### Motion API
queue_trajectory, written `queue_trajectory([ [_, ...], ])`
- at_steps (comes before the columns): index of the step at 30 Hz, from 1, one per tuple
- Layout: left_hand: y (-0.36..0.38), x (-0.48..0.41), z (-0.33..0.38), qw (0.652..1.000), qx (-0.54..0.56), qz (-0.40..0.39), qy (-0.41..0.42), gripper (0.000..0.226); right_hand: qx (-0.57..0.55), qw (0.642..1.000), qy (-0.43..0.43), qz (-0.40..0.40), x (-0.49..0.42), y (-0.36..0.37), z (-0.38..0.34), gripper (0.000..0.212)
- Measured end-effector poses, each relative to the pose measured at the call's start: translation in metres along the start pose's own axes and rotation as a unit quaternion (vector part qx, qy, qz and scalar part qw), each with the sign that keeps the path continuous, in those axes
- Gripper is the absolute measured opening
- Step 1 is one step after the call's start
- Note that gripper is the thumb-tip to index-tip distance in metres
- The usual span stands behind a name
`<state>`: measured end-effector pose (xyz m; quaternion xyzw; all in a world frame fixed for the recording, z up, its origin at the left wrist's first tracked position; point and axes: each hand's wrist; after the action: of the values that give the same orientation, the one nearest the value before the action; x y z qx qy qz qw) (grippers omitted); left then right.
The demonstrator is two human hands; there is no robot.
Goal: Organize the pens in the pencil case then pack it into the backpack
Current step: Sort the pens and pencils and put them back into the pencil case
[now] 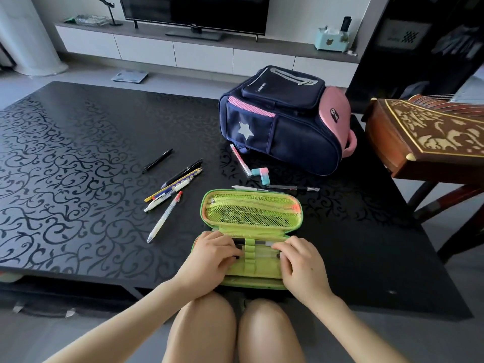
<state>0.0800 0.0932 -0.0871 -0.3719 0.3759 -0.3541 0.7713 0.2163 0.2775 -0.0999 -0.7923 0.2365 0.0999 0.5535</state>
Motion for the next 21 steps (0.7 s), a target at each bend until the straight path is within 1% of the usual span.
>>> queue_trajectory([
  [2,-0.004,0.000,-0.003,1.000,-0.009,-0.001,-0.004,0.021,0.007,1.000,-0.008,0.002,-0.006,-0.009,-0.002,0.022],
  [3,-0.006,-0.002,-0.004,1.000,-0.009,0.006,-0.008,0.020,0.003,1.000,0.002,0.016,-0.014,-0.015,-0.002,0.023],
  [5,-0.010,-0.007,-0.009,0.999,-0.006,0.033,-0.024,0.020,0.008,0.997,0.048,0.060,-0.041,-0.026,0.005,0.025],
  [6,-0.013,-0.011,-0.012,0.998,-0.003,0.049,-0.036,0.021,0.029,0.994,0.077,0.072,-0.059,-0.029,0.013,0.022],
  [7,-0.016,-0.017,-0.016,0.997,-0.002,0.062,-0.048,0.023,0.062,0.990,0.106,0.065,-0.078,-0.029,0.024,0.022],
  [9,-0.023,-0.028,-0.021,0.994,0.000,0.080,-0.068,0.022,0.139,0.979,0.147,-0.001,-0.114,-0.024,0.048,0.029],
  [11,-0.030,-0.037,-0.025,0.992,0.007,0.092,-0.084,0.010,0.197,0.960,0.173,-0.102,-0.138,-0.017,0.070,0.035],
  [12,-0.033,-0.040,-0.027,0.991,0.009,0.098,-0.090,0.008,0.217,0.949,0.181,-0.143,-0.146,-0.013,0.079,0.036],
  [13,-0.035,-0.043,-0.029,0.990,0.009,0.100,-0.097,0.010,0.238,0.938,0.184,-0.171,-0.152,-0.009,0.086,0.036],
  [15,-0.037,-0.044,-0.033,0.990,0.010,0.097,-0.103,0.009,0.284,0.925,0.163,-0.193,-0.158,-0.003,0.092,0.030],
  [17,-0.038,-0.044,-0.035,0.990,0.015,0.093,-0.109,0.009,0.322,0.919,0.123,-0.189,-0.160,-0.001,0.093,0.025],
  [19,-0.039,-0.042,-0.036,0.988,0.023,0.096,-0.119,0.012,0.324,0.925,0.109,-0.166,-0.157,-0.007,0.090,0.022],
  [21,-0.041,-0.039,-0.034,0.985,0.035,0.102,-0.133,0.009,0.273,0.950,0.125,-0.087,-0.147,-0.018,0.079,0.022],
])
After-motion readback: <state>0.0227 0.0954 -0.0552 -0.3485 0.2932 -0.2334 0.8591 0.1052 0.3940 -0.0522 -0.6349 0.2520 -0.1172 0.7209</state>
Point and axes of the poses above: each hand's wrist, its own x-axis away from the middle knuckle, its own y-axis out of the palm, z = x × y, and after that the axes turned 2 degrees about -x, right-handed
